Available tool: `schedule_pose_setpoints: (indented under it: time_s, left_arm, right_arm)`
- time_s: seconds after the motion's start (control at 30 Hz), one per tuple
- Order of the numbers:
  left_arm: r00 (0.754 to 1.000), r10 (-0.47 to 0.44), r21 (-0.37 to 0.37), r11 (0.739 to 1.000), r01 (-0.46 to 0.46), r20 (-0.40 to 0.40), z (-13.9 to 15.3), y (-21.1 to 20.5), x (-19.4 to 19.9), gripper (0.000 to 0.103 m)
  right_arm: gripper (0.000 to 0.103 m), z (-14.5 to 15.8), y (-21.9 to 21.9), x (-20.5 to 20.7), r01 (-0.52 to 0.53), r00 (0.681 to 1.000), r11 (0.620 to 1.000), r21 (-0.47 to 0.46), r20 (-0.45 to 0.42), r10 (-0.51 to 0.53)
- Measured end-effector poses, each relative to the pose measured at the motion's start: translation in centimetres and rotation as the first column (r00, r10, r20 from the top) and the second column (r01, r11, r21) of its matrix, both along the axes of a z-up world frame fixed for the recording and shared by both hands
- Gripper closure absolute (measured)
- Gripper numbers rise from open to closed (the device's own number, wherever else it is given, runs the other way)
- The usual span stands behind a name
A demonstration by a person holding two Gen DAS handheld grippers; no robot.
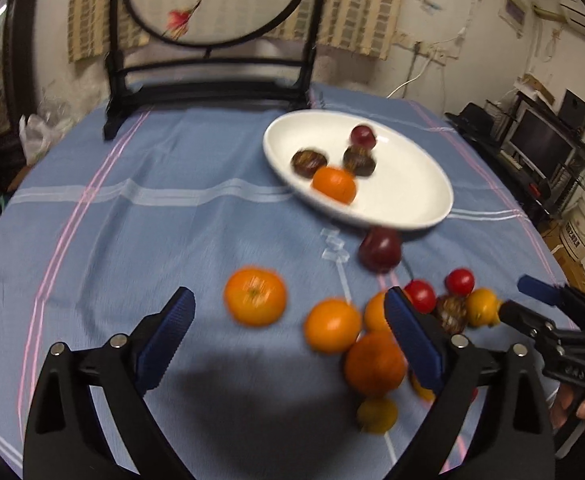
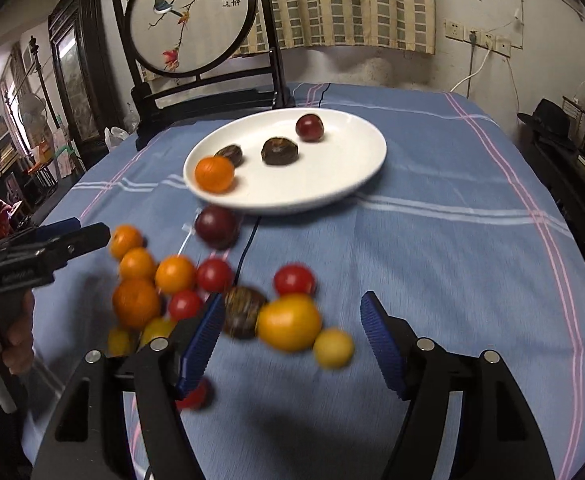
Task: Organize fruits
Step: 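Grasp the tangerine with the left tool, carry both fruits onto the plate and release, then grasp a red cherry tomato with the right tool, then grasp a small yellow-green fruit with the left tool while the right tool carries the tomato to the plate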
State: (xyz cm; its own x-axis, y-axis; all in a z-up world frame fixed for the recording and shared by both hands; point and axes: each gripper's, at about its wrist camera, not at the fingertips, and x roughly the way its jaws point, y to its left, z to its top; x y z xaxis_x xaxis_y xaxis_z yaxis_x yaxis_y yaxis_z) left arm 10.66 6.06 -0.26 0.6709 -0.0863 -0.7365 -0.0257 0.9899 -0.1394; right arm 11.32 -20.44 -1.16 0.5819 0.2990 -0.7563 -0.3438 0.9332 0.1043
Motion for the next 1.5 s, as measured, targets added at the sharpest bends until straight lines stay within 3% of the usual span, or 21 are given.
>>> schedule_pose_setpoints:
  time_s: [0.3,0.37,0.4,0.43,0.53,0.63,0.73,0.9,1.23,1.4,1.5]
  left_arm:
    - [0.998,-0.055,-0.067,0.996,0.053,-0.026,-1.9,0.2,-1.6,0.01]
    - [0.997,-0.067,-0.1,0.993,0.063,-0.035,-2.0,0.3,-1.6,0.01]
    - [0.997,-0.072,-0.102,0.992,0.068,-0.034,-2.0,0.3,-1.7,0.01]
    - [0.997,-0.075,-0.097,0.993,0.071,-0.033,-2.1,0.2,-1.8,0.01]
    - [0.997,-0.079,-0.057,0.995,0.078,-0.02,-2.1,0.0,-2.0,0.01]
    - [0.994,-0.112,-0.064,0.992,0.111,-0.014,-2.1,-0.2,-2.1,0.01]
    - [0.987,-0.159,-0.069,0.985,0.157,-0.021,-2.4,-0.7,-2.2,0.01]
    - [0.971,-0.24,-0.015,0.971,0.24,-0.021,-2.7,-1.2,-2.1,0.01]
    - [0.952,-0.305,-0.037,0.952,0.304,-0.039,-3.2,-1.4,-4.0,0.01]
    - [0.944,-0.311,0.047,0.947,0.318,-0.113,-4.1,-4.0,-4.2,0.01]
    - [0.941,-0.3,0.07,0.947,0.314,-0.157,-4.9,-5.0,-4.0,0.022]
  right_arm:
    - [0.034,-0.8,3.1,-4.1,-0.111,0.994,0.991,-0.072,-0.029,0.109]
    - [0.044,-1.2,4.2,-4.3,-0.136,0.99,0.985,-0.105,-0.043,0.132]
    - [0.044,-1.5,4.8,-4.3,-0.149,0.988,0.983,-0.106,-0.049,0.145]
    - [0.045,-1.7,5.1,-4.3,-0.157,0.987,0.982,-0.107,-0.054,0.152]
    - [0.06,-2.4,6.6,-4.3,-0.213,0.975,0.972,-0.103,-0.087,0.204]
    - [0.074,-3.0,7.6,-4.6,-0.241,0.968,0.963,-0.121,-0.096,0.23]
    - [0.074,-2.7,7.2,-4.9,-0.234,0.97,0.967,-0.097,-0.098,0.224]
    - [0.074,-2.1,4.6,-5.0,-0.159,0.984,0.986,-0.051,-0.093,0.153]
    - [0.074,-1.5,1.0,-5.7,-0.088,0.993,0.996,-0.013,-0.076,0.086]
    - [0.074,-1.0,0.8,-5.7,-0.093,0.994,0.996,0.007,-0.054,0.093]
    - [0.074,-1.0,0.6,-5.8,-0.1,0.994,0.995,0.011,-0.052,0.1]
